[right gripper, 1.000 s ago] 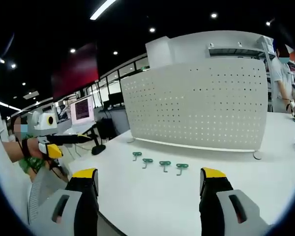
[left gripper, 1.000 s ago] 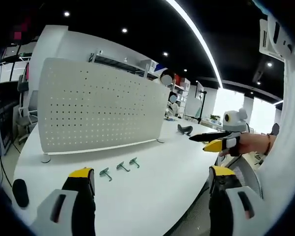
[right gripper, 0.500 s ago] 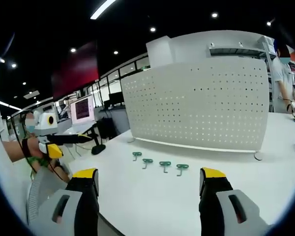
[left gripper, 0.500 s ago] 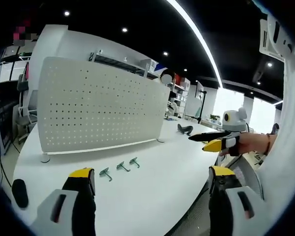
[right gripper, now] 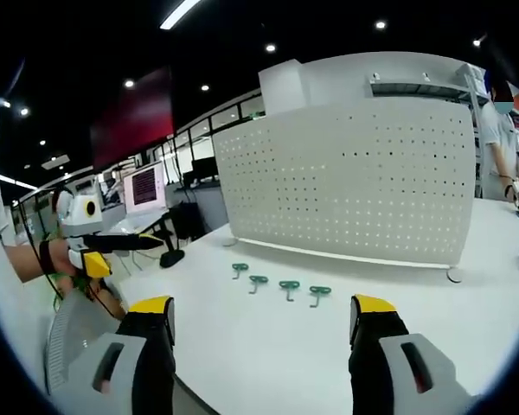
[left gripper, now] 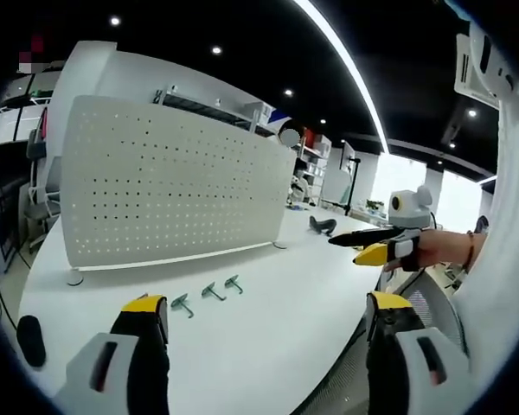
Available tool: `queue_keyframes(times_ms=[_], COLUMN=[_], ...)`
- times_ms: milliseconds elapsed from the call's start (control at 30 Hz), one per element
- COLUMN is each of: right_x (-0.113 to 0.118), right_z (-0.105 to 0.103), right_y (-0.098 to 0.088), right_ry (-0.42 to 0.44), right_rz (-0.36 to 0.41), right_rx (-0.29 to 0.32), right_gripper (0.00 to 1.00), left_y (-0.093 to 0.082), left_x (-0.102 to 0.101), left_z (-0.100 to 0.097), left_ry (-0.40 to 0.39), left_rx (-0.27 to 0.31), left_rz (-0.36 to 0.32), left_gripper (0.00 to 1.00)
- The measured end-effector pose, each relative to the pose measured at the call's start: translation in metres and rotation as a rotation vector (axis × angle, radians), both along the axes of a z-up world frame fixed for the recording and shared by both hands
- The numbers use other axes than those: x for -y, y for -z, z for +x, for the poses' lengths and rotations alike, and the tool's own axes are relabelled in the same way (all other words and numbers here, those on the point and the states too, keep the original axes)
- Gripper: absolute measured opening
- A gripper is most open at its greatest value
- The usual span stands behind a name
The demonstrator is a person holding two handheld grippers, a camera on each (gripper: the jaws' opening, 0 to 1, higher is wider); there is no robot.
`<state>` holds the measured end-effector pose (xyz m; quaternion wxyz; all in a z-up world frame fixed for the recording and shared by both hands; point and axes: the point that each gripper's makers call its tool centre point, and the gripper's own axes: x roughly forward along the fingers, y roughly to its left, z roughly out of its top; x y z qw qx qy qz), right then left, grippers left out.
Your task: Insert the hook assembly into the mounting plate slot until the hook locks in place.
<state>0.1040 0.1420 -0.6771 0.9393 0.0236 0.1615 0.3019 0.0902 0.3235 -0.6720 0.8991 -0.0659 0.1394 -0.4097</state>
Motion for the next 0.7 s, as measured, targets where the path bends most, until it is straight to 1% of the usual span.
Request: queue_keyframes(times_ms=[133, 267, 433, 500, 567, 700], right_x=[-0.003, -0.004, -0.005, -0.007, -0.007, -0.008], right_z=[-0.001, -0.001, 0.002, 0.004, 0.008, 0.012], right_y=[0.002, 0.003, 0.003, 0.002, 0.001, 0.0], right_ry=[-0.018, -0.028, -0.038, -0.043, -0.046, -0.056], right_rz=[-0.02, -0.03, -0.038, -0.017, -0.033, -0.048], right_rx=[-0.01, -0.013, -0.018, -0.027, -0.017, -0.017], right_gripper=[0.84, 0.83, 0.83, 0.83, 0.82, 0.82], left_y=[0.004, 0.003, 0.004, 0.005, 0.006, 0.007], left_x=[0.001, -0.001, -0.001, -0.001, -0.001, -0.001], left_z=[-0.001, -0.001, 0.0, 0.0, 0.001, 0.002], left_ry=[0.01, 0.01, 0.012, 0.013, 0.014, 0.019], left_rx=[-0.005, -0.005, -0.007, -0.01, -0.008, -0.006], left_rz=[0.007, -0.001, 0.003, 0.005, 0.006, 0.009], left_gripper=[0.98, 0.97, 0.97, 0.97, 0.97, 0.98])
